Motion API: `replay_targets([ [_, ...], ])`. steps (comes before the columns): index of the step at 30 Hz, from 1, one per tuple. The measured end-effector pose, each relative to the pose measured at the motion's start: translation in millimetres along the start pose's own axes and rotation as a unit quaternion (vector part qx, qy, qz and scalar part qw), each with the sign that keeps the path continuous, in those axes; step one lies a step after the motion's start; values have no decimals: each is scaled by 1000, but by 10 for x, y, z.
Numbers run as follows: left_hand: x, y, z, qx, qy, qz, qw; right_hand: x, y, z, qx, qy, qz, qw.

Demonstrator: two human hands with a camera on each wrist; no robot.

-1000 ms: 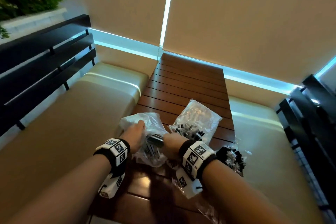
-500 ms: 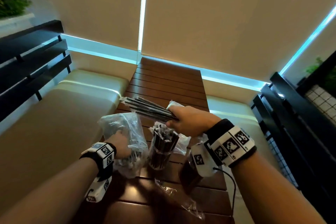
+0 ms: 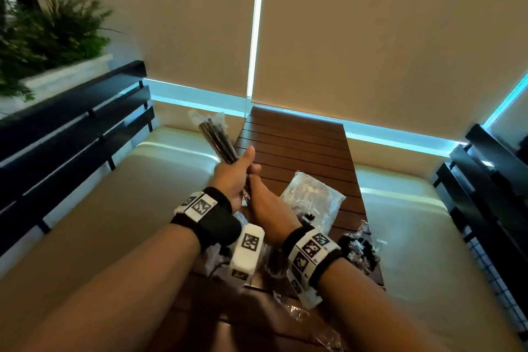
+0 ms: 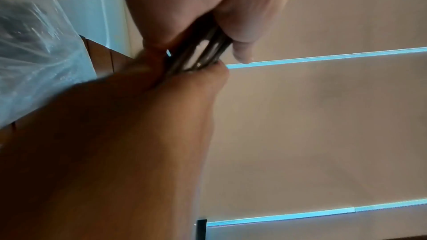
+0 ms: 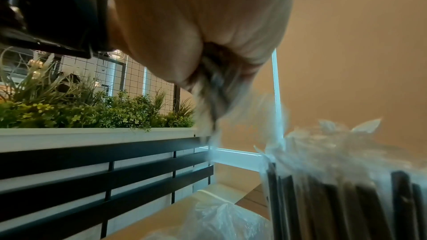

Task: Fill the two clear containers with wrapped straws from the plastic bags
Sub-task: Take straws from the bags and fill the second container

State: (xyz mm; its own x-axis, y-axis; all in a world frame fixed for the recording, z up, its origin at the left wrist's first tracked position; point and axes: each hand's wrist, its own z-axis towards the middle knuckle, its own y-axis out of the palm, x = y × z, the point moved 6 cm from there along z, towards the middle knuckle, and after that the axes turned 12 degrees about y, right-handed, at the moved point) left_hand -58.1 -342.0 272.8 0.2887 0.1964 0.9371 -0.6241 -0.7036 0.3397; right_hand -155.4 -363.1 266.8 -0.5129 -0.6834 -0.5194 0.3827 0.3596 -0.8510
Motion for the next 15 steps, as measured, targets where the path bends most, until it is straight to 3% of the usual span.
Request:
replay_targets([
  [1, 22, -36, 3, 19, 31, 29, 999, 0, -28, -15, -2, -18, -41, 999],
  [3, 116, -103, -2, 23, 116, 149, 982, 5, -321, -2, 64, -16, -45, 997],
  [6, 216, -118, -53, -31, 224, 377, 898, -115, -1094, -3, 227, -8, 149, 962],
  [8, 209, -86, -78, -48, 255, 444, 858, -307, -1436, 27, 270, -30, 178, 946],
  [11, 237, 86, -142, -68, 279, 429, 856, -596, -1332, 147, 175, -37, 101, 979],
  [15, 240, 212, -235, -85, 276, 397, 871, -631, -1108, 138, 129, -37, 79, 988],
])
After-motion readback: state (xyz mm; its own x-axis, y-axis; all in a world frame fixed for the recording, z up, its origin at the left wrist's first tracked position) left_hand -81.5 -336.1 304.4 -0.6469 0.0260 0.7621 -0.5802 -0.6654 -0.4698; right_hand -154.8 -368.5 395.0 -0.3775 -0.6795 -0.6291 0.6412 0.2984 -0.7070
